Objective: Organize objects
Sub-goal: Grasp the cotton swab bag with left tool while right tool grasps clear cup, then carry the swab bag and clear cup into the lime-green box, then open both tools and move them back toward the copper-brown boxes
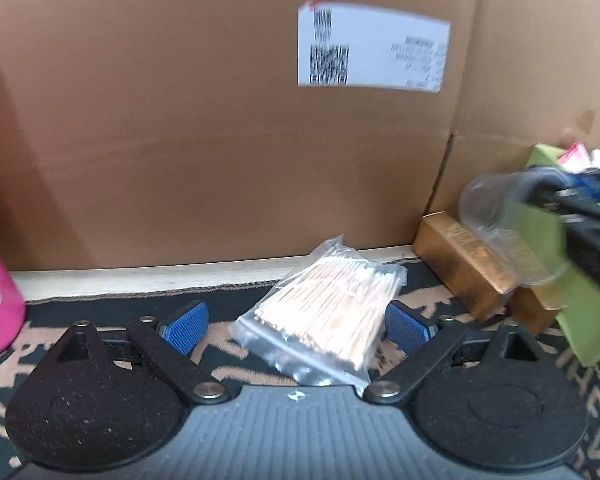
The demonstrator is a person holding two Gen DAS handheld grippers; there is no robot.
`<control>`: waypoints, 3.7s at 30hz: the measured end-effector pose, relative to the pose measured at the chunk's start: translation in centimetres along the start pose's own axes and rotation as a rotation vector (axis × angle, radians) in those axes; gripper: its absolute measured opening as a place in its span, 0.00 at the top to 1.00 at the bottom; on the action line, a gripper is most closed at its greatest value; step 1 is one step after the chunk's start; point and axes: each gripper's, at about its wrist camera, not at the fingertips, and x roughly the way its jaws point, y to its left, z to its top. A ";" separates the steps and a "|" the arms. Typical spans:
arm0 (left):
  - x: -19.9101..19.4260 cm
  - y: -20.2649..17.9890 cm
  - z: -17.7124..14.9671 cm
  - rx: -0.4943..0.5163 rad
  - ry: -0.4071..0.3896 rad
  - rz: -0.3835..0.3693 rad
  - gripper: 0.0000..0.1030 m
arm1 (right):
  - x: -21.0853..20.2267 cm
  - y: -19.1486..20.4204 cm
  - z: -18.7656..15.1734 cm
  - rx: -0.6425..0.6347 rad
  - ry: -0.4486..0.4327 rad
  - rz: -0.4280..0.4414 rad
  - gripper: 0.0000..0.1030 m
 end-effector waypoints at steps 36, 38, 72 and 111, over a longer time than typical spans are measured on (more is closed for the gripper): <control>-16.9 -12.1 -0.6 0.045 -0.168 -0.395 0.71 | -19.8 -13.2 -6.4 0.314 -0.217 0.010 0.90; -16.3 -14.2 0.3 0.063 -0.175 -0.417 0.71 | -20.1 -14.7 -6.5 0.317 -0.231 -0.029 0.90; -6.5 -24.7 4.1 0.047 -0.179 -0.374 0.12 | -8.7 -19.2 -9.6 0.055 -0.110 -0.204 0.18; -12.8 -7.4 -5.5 -0.139 -0.058 0.048 0.04 | -11.5 -0.9 -6.8 0.156 -0.005 0.221 0.10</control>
